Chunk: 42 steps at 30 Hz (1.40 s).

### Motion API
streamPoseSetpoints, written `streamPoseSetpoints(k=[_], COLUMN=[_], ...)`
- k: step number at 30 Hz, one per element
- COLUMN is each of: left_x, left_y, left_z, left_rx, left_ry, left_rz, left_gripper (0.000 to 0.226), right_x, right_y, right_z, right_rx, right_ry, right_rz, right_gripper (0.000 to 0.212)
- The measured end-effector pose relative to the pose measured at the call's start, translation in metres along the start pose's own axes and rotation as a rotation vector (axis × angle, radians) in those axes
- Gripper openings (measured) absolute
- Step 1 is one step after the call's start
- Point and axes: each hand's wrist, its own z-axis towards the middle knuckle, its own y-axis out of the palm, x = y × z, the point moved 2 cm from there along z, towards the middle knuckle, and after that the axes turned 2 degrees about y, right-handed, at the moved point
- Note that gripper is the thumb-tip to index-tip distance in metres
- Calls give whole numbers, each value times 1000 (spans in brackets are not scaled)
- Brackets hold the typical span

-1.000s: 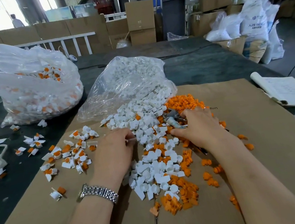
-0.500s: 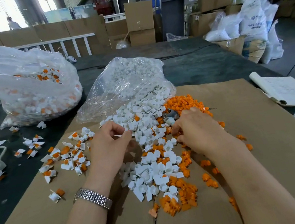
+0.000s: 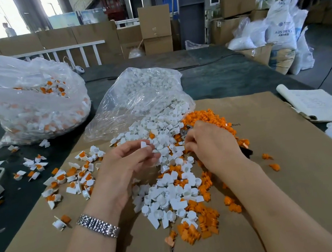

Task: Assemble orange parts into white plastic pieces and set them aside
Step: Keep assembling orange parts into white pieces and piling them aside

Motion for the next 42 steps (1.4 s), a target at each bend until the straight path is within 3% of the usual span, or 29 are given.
streamPoseSetpoints(k=[4,9,12,23,28,34,37,42], left_x=[0,-3,-4,4,1,6,3,4], left_y=[2,4,5,14,17,16,15,13], left_z=[1,1,0,-12,-17,-14,-12,-11], left_rx=[-127,-170,-159,-141,-36,-105,-158,-120], left_ry=[-51,-43,-19,173,270,231,207,248], left_rz=[-195,-235,-220,73,253,63,-36,63], left_gripper=[53,50,43,29,21,32,34,38], right_x=[-4,-9,-12,-21,-30,-19,-19,-21], right_y=[-11,-17,-20,-16,-12,-20,-23,-24], right_z=[2,-3,-5,-8,-11,-10,-11,-11], right_rx=[72,6,-8,48,111,-108,-96,-27], right_ry=[20,72,37,-106,-135,-125,-145,-156], right_rz=[427,984,1169,949,795,1022,1043,992], right_gripper=[15,8,7,11,8,23,23,23])
